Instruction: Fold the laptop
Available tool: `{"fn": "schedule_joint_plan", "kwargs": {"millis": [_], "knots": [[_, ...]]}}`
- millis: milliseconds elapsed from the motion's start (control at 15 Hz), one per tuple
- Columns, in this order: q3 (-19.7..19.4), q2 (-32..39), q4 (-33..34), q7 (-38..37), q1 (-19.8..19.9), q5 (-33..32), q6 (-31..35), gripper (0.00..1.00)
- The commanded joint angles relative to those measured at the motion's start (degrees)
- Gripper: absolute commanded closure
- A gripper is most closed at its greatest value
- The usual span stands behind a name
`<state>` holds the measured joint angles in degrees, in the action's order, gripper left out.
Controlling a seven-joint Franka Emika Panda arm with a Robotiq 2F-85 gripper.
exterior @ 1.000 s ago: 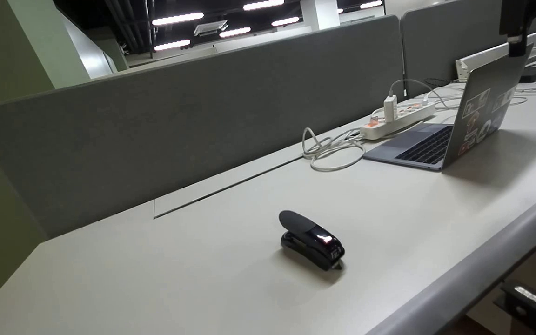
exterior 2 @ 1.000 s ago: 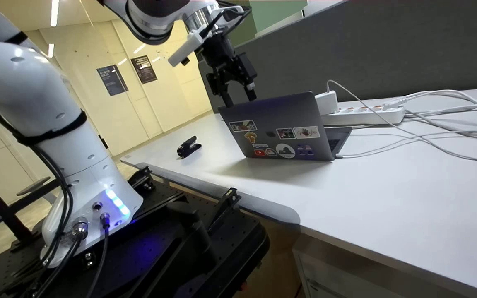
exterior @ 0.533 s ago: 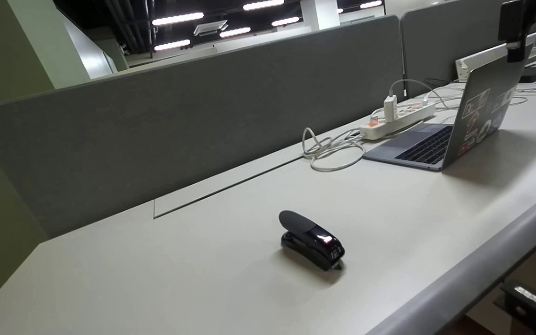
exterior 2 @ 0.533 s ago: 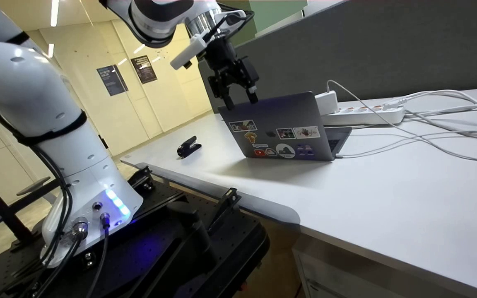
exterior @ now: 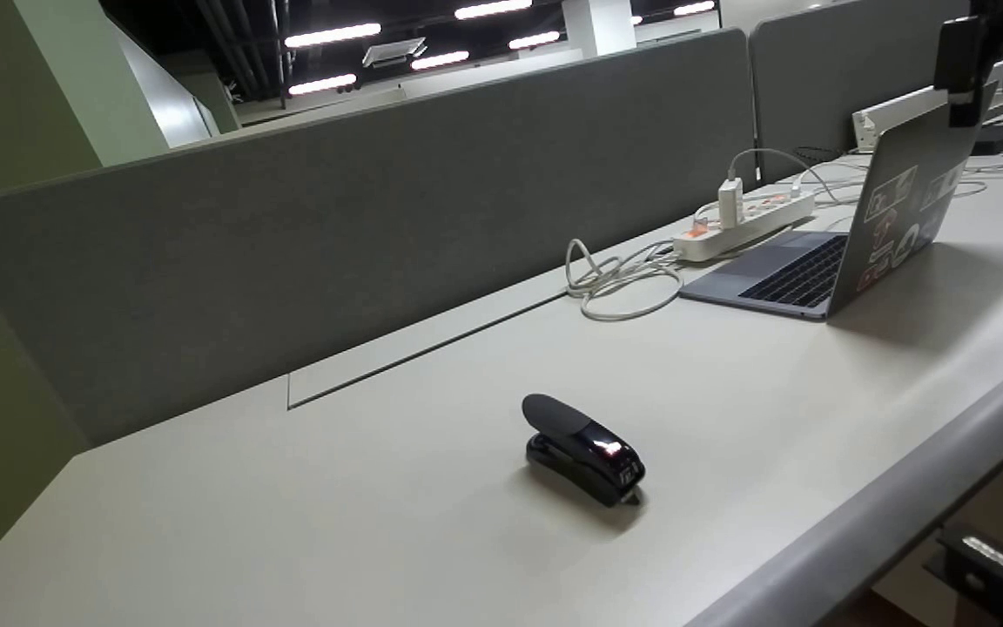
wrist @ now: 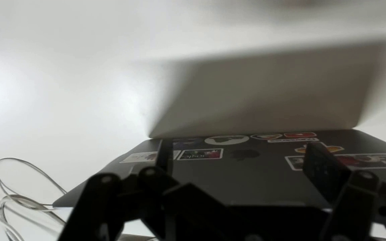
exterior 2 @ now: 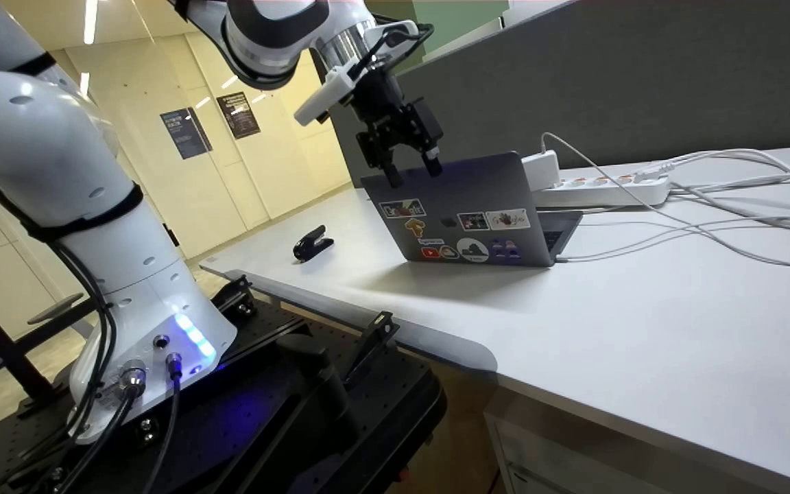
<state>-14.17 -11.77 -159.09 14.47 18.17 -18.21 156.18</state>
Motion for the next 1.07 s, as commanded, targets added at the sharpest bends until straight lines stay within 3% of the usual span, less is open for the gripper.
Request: {"fn": "schedule_joint_plan", "kwargs": {"millis": [0,467,1000], "knots": [[-0.02,3.31,1.78,-2.37,1.28,-1.96,3.77,0.0],[0.31,7.54,3.79,-2.38,2.08,-5.05,13.28,0.0],[-0.6,12.27,9.3,-1.11,0.91,-3.66,13.44,0.0]]}}
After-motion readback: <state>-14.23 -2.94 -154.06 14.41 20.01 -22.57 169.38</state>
